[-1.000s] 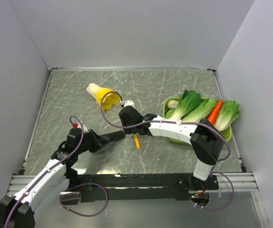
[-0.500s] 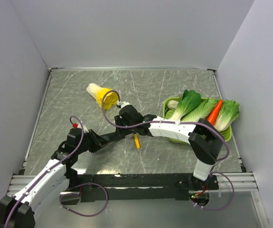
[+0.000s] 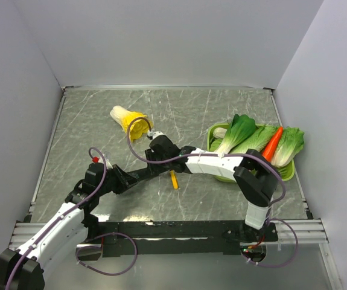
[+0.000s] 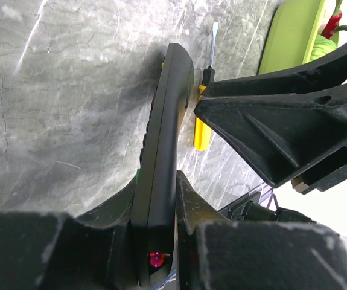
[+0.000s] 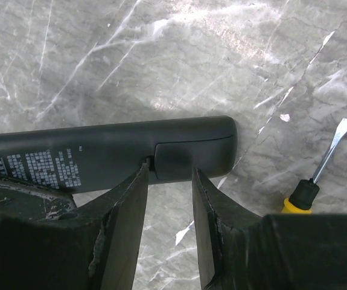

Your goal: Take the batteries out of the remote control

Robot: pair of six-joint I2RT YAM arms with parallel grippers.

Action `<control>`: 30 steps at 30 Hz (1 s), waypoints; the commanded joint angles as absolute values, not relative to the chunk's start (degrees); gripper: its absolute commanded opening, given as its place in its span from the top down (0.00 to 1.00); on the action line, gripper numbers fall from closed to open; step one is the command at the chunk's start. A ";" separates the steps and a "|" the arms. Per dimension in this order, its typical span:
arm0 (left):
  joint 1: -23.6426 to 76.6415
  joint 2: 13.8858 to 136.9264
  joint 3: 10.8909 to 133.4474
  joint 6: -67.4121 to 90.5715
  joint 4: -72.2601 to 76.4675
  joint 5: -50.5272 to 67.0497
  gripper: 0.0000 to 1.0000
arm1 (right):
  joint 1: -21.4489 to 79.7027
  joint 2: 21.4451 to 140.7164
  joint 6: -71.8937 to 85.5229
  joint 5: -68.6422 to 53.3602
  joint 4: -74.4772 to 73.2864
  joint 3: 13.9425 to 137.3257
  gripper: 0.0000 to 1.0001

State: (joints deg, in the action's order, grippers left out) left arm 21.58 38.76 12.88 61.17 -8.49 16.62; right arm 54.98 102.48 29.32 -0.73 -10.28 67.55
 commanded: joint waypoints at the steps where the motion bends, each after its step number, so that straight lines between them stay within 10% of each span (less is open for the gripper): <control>1: 21.71 39.37 12.92 59.76 -12.83 15.29 0.99 | 55.28 104.41 30.06 -1.06 -9.32 70.58 0.57; 30: 21.71 38.94 12.66 59.77 -12.83 15.38 0.99 | 56.51 104.94 32.26 -2.03 -7.03 70.05 0.57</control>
State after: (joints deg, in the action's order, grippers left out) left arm 21.56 38.76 12.88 61.17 -8.54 16.62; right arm 55.42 104.40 30.92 -1.13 -9.63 68.49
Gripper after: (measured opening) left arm 0.223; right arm 0.432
